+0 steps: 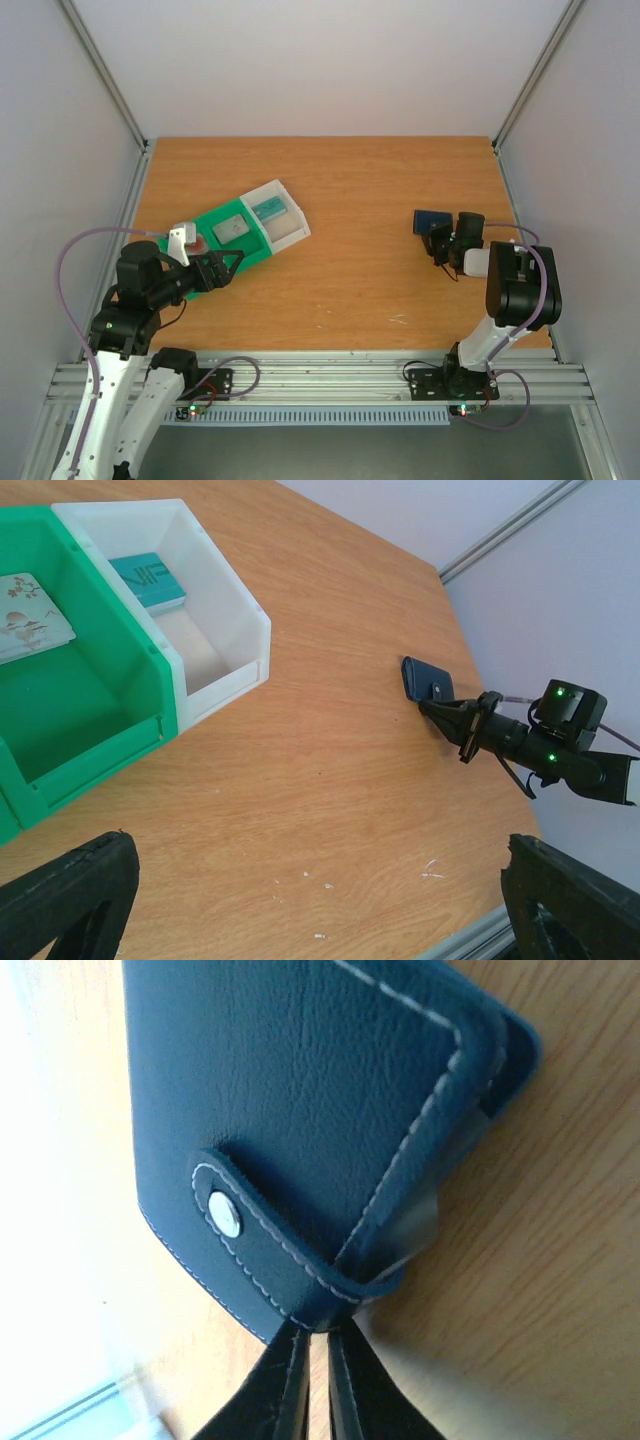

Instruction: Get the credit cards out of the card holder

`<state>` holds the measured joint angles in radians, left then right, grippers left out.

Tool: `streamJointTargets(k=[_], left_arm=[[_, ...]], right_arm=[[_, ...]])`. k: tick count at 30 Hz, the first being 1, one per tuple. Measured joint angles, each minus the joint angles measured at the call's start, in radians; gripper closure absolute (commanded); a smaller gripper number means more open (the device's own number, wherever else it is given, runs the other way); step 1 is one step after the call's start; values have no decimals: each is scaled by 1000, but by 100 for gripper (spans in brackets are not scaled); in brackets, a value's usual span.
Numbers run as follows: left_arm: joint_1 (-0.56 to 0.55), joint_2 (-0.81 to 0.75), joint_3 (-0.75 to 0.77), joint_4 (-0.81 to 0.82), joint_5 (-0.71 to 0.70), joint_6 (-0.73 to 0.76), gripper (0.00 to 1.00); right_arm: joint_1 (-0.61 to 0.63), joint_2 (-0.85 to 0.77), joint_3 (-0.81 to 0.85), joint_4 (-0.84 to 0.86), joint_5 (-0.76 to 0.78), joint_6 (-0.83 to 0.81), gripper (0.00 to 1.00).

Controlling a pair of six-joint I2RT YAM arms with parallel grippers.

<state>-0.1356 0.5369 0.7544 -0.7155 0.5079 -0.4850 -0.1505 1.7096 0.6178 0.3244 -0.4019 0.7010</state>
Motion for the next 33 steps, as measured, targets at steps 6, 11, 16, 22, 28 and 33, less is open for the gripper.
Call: streamJointTargets(k=[6,11,16,22,28,33], left_arm=[[0,0,0,0,-1,0,1],[0,2,0,0,-1,0,1],[0,6,0,0,-1,0,1],[0,7,-1,0,0,0,1],[0,7,-2,0,0,0,1],[0,7,-2,0,-1,0,1]], right_arm=[[0,-53,-21,-26,31,0,99],[0,-96,-22,-75,40,-29,99],[0,-151,-23,-150,40,-76,98],[0,-182,35,-284,59,-158,64],[0,-154,191,-406,121,-263,43],[0,-77,347,-515,213,-362,34]])
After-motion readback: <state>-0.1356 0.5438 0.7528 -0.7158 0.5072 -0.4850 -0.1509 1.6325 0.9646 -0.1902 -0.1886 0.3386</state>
